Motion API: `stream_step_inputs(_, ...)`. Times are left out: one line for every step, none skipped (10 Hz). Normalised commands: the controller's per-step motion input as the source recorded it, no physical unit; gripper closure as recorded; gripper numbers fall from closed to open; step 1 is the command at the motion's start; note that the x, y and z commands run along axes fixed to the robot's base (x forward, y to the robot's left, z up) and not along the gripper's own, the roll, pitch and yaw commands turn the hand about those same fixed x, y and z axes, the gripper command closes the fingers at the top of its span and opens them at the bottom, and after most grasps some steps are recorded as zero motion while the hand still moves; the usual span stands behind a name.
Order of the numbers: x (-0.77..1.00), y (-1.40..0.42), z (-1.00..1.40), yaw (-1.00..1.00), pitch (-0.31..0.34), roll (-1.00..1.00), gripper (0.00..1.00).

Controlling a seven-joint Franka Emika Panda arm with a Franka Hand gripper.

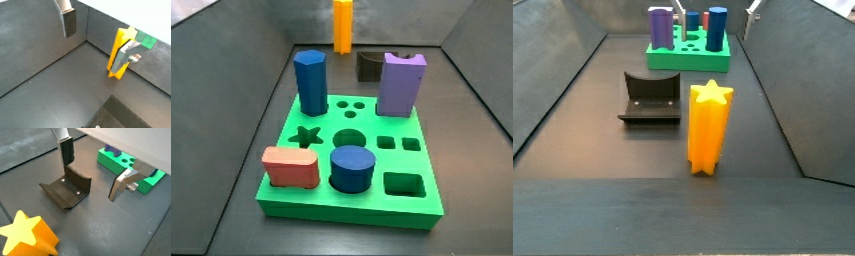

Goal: Pick up the star object. Move up. Move to above the board. Insert the star object.
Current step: Pick up the star object.

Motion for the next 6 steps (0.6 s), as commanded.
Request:
stream_step_inputs(0.00, 0.33, 0.00, 0.00, 0.000, -0.01, 0.00)
stream_step_inputs(-0.01, 0.77, -0.01, -0.01, 0.000, 0.00, 0.00)
stream_step_inputs(0.00, 1.00, -0.03, 0.00, 0.000, -0.02, 0.00)
stream_step_inputs(0.00, 1.00, -0.10, 0.07, 0.000, -0.02, 0.00)
stream_step_inputs(0.05, 0.89, -0.20, 0.17, -0.024, -0.02, 0.00)
stream_step_inputs(0.05, 0.75, -0.34, 0.20, -0.117, -0.03, 0.00)
